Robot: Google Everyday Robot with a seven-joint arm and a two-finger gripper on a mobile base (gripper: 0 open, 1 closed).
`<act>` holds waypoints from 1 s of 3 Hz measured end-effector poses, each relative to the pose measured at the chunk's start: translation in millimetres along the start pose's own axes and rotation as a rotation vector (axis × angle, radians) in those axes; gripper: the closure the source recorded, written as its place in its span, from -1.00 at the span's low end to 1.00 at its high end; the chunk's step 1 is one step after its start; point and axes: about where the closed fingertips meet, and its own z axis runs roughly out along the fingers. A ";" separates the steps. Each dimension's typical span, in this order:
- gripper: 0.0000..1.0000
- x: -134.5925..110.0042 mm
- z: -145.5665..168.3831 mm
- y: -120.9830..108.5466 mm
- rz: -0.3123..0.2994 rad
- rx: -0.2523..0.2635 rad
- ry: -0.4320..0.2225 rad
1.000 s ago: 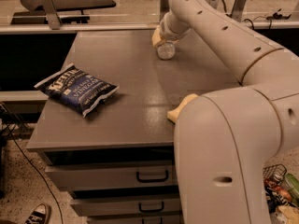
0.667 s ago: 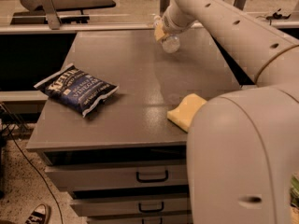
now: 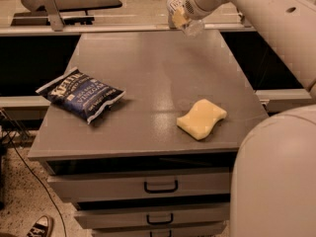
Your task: Move blue plastic bottle near blue chip bag
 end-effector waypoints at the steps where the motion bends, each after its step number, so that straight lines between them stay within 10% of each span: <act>1: 1.00 0.3 0.6 0.1 0.000 0.000 0.001; 3: 1.00 4.5 -7.3 36.9 -0.137 -0.097 0.031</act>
Offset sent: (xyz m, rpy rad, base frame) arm 0.0017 0.0149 -0.0064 -0.0796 0.0273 0.0970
